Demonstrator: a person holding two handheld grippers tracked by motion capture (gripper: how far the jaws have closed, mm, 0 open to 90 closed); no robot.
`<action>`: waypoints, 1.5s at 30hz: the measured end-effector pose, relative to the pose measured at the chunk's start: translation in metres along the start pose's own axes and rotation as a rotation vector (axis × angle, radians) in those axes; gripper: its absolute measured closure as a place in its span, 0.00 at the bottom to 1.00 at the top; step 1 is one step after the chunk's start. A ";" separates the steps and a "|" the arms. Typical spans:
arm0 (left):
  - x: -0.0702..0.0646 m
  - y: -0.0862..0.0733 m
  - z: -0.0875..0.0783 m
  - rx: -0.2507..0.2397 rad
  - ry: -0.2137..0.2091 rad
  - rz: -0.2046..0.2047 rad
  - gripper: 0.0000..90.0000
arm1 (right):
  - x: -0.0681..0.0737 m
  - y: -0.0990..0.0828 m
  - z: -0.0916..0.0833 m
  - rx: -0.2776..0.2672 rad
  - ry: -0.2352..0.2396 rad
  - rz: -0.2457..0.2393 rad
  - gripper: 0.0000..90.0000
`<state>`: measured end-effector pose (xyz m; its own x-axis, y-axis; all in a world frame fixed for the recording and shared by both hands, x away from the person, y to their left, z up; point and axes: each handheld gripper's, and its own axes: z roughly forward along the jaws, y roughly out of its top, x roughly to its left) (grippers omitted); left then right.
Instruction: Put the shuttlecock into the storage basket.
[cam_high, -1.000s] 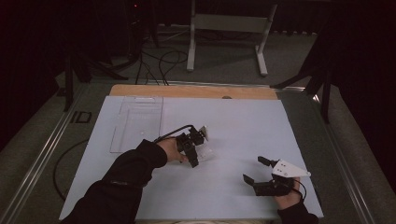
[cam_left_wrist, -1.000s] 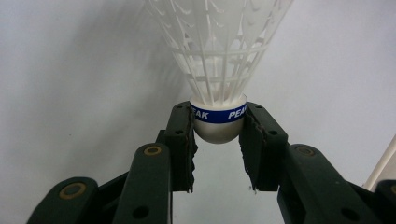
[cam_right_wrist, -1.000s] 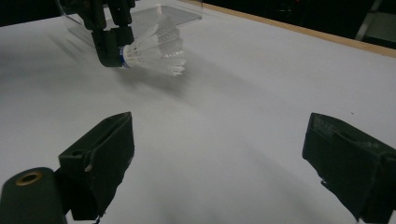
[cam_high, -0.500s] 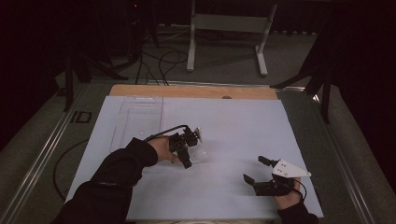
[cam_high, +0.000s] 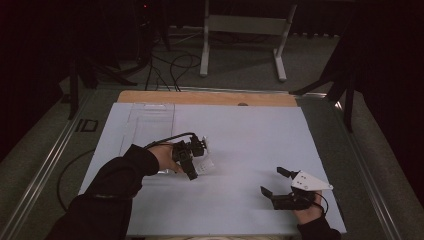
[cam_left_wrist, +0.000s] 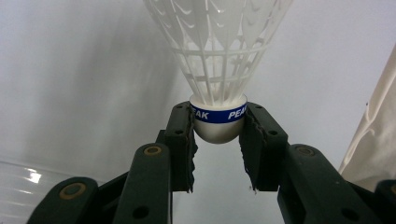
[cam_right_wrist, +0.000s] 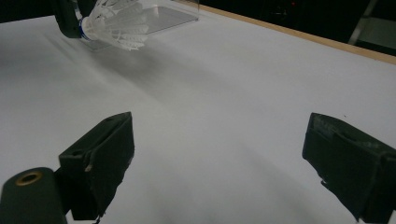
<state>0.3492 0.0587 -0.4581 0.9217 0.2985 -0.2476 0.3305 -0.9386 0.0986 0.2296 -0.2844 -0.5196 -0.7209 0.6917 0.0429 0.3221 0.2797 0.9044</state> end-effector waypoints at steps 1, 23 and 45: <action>-0.001 -0.001 -0.001 0.007 0.002 0.013 0.74 | 0.000 0.000 0.000 -0.001 0.002 0.002 0.10; 0.000 -0.017 -0.045 -0.021 0.046 0.041 0.74 | 0.000 0.000 0.001 -0.003 0.008 0.006 0.10; 0.009 -0.039 -0.073 -0.049 0.063 0.096 0.74 | 0.000 -0.001 0.001 -0.001 0.015 0.010 0.10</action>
<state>0.3589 0.1108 -0.3935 0.9601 0.2189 -0.1739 0.2478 -0.9544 0.1664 0.2303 -0.2837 -0.5208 -0.7264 0.6848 0.0585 0.3291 0.2718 0.9043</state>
